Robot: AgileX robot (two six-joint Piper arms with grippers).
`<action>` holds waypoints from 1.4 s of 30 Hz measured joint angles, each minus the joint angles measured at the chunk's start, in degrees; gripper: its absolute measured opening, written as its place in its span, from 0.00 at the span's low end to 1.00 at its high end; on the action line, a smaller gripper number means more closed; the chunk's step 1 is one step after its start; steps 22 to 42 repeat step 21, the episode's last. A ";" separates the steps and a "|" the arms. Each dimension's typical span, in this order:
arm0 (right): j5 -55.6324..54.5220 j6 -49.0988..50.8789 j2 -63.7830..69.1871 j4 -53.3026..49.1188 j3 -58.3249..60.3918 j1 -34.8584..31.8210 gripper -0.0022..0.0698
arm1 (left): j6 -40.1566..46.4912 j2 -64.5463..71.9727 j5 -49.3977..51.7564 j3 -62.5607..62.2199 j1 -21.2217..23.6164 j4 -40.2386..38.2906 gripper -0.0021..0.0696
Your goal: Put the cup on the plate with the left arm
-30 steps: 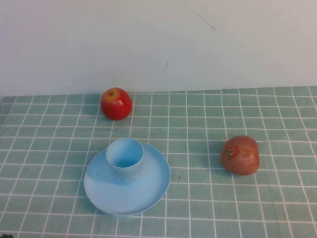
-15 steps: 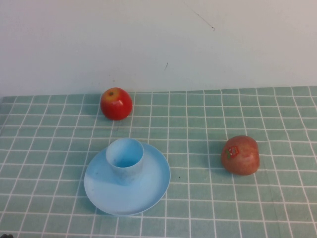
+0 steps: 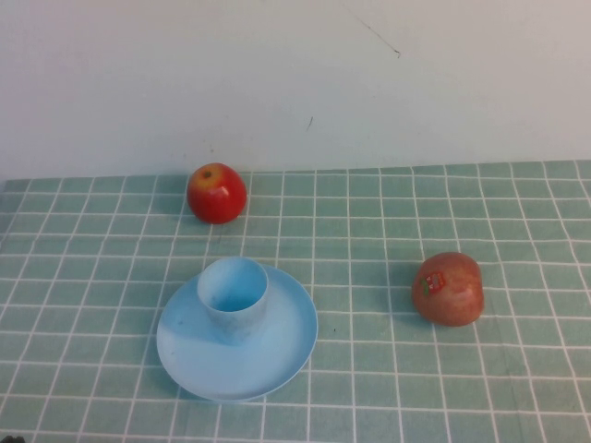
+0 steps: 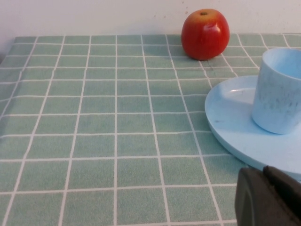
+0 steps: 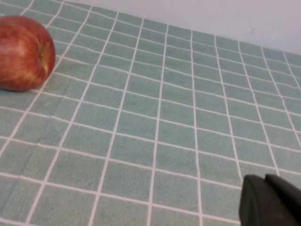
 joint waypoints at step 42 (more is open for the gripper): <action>0.00 0.00 0.00 0.00 0.00 0.00 0.03 | 1.11 0.00 0.00 0.00 0.00 0.00 0.03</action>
